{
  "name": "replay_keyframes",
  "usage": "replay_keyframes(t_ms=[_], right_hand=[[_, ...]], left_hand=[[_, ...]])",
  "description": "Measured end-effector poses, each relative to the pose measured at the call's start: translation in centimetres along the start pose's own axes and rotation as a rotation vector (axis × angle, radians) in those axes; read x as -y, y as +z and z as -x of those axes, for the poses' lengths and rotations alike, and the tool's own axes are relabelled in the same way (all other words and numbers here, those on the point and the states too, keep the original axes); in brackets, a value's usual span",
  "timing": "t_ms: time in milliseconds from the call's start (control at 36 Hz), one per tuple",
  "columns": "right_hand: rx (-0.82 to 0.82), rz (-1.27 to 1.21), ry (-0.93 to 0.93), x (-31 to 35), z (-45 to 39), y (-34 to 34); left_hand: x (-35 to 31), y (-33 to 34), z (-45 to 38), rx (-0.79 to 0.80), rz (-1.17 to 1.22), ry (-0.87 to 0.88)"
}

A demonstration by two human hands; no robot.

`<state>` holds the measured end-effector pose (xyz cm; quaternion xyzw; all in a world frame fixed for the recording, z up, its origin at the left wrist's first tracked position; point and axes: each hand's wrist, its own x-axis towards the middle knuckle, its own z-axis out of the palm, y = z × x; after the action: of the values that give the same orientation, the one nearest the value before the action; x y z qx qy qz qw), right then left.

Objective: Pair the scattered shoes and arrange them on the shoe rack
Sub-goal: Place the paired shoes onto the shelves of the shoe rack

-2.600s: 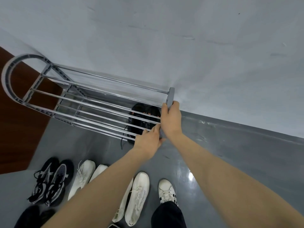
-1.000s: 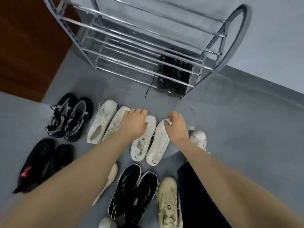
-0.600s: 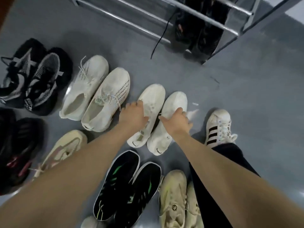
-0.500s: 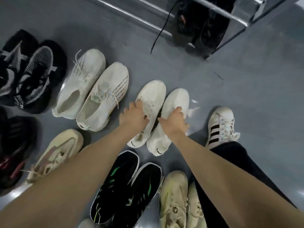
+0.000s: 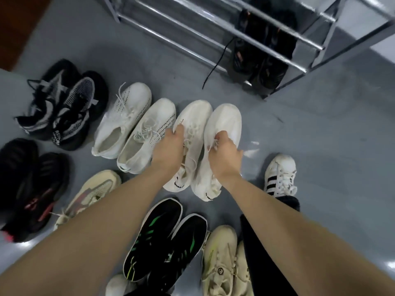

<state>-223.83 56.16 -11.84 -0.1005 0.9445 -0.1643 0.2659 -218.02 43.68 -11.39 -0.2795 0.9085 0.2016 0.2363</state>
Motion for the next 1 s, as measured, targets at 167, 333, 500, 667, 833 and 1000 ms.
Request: replay_keyframes(t_ms=[167, 333, 500, 667, 833, 1000], right_hand=[[-0.011, -0.044, -0.08, 5.2, -1.9, -5.2], [-0.018, -0.065, -0.178, 8.5, -6.8, -6.1], [-0.094, -0.016, -0.274, 9.3, -13.0, -4.8], [-0.182, 0.026, -0.287, 9.0, -19.2, -3.4], [-0.274, 0.051, -0.294, 8.8, -24.3, -2.7], [-0.205, -0.042, -0.301, 8.3, -25.8, -3.0]], left_hand=[[0.5, -5.8, -0.8, -0.088, -0.044, -0.002], [0.7, -8.7, -5.4, -0.168, -0.023, -0.045], [0.8, -8.6, -11.6, -0.262, -0.061, -0.062], [0.6, -7.2, -18.2, -0.333, -0.004, -0.074], [-0.6, -7.5, -23.3, -0.392, 0.038, -0.039], [-0.5, -7.2, -26.2, -0.372, 0.339, 0.059]])
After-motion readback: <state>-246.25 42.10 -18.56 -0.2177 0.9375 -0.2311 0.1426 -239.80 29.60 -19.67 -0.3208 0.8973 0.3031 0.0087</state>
